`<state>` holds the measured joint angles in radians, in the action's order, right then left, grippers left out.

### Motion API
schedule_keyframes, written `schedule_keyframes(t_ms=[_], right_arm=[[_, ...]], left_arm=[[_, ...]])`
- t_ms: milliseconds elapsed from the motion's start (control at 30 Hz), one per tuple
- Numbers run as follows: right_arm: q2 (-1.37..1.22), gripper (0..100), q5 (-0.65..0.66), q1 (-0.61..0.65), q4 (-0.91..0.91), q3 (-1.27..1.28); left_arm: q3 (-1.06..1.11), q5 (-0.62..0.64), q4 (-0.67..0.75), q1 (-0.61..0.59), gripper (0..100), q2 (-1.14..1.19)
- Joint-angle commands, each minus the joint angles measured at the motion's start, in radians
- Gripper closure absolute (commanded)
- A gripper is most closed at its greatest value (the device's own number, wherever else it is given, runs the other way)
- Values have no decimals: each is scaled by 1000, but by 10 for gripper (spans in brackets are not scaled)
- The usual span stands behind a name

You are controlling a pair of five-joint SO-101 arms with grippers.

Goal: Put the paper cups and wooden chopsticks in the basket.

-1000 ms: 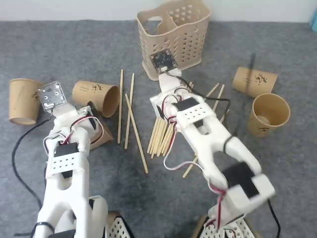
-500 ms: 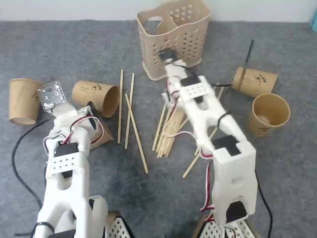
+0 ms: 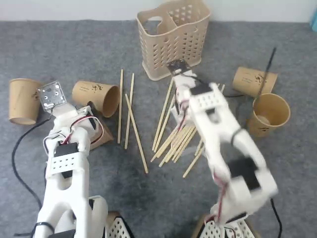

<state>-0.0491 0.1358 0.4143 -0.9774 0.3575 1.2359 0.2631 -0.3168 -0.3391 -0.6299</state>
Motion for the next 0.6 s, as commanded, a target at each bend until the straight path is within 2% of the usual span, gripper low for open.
schedule_keyframes(t_ms=[0, 100, 233, 400, 567], right_arm=[[285, 990, 55, 73, 302, 210], [271, 987, 100, 104, 522, 276], [94, 987, 98, 104, 638, 181], [-232, 990, 104, 96, 601, -120], [-450, 990, 100, 61, 423, -414]], left_arm=[[-62, 9, 34, -5, 840, 2], [-61, 9, 34, -5, 840, 2], [-61, 9, 34, -5, 840, 2], [-61, 9, 34, -5, 840, 2], [-61, 9, 34, -5, 840, 2]])
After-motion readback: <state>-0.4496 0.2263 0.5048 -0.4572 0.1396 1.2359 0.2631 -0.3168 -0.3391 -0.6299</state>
